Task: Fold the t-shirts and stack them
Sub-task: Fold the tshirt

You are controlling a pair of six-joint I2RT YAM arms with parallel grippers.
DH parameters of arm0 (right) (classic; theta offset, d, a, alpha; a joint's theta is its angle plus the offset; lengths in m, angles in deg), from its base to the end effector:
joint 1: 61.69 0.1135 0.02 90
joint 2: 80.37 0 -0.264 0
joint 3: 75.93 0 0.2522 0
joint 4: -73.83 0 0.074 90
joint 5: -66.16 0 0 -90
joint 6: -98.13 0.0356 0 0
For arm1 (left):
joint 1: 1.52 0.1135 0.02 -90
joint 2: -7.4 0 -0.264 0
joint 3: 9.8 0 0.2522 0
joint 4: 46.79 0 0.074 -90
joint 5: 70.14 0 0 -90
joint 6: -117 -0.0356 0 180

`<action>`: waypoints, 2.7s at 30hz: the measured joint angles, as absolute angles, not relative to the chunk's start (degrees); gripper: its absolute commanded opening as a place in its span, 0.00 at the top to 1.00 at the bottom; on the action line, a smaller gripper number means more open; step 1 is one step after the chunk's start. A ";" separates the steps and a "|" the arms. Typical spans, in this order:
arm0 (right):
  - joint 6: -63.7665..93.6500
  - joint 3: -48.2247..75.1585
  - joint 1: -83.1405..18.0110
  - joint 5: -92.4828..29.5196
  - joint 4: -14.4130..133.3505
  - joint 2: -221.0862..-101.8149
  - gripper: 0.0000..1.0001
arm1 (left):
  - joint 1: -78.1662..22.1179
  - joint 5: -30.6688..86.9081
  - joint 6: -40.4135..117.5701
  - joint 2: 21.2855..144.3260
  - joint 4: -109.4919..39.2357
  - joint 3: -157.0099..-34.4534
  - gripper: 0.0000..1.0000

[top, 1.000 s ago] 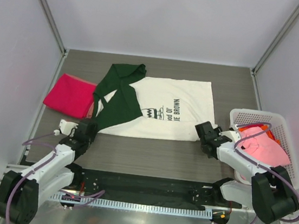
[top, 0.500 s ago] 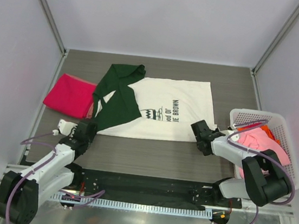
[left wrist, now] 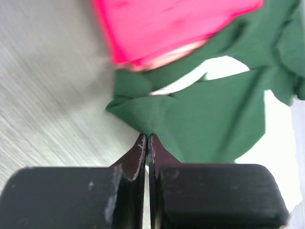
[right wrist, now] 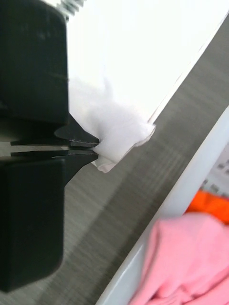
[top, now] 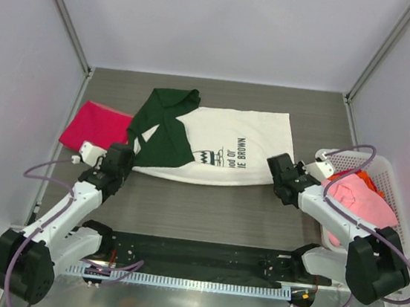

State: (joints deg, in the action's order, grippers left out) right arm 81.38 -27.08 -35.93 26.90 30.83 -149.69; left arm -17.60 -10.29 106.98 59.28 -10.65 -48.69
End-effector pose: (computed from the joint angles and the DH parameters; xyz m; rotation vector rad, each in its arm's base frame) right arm 0.1977 0.0648 0.1859 1.0972 1.8910 -0.2795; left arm 0.1696 -0.0303 0.1853 -1.4019 1.8150 -0.2211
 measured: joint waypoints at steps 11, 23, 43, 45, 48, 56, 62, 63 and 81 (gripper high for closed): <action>65.27 -6.71 -37.24 26.99 28.30 -144.75 0.99 | -17.23 -13.00 97.76 65.33 2.92 -81.14 1.00; 61.75 -15.14 -37.31 20.34 20.47 -129.97 0.99 | -17.16 -10.40 95.84 48.59 10.63 -65.01 1.00; 51.50 49.60 -59.98 -1.99 16.34 -180.70 0.99 | -8.53 -0.48 89.15 106.18 11.64 -135.57 1.00; 51.94 63.28 -63.10 -7.81 14.48 -186.47 0.99 | -7.26 2.45 89.04 110.55 11.77 -145.54 1.00; 54.15 78.23 -67.58 -17.80 15.03 -191.89 0.99 | -5.60 7.85 89.43 116.17 9.65 -158.67 1.00; 59.41 69.88 -73.66 -33.91 27.60 -189.29 0.99 | -3.72 16.72 90.00 115.21 -10.35 -148.49 1.00; 59.57 46.25 -73.81 -37.40 34.22 -187.92 0.99 | -2.83 19.72 90.18 113.18 -23.20 -123.66 1.00; 59.46 42.04 -73.83 -37.49 34.50 -187.72 0.99 | -2.74 20.07 90.13 112.74 -23.90 -119.85 1.00; 56.86 1.16 -74.99 -35.79 43.33 -162.54 0.99 | -2.72 20.00 86.37 82.55 -28.45 -83.42 1.00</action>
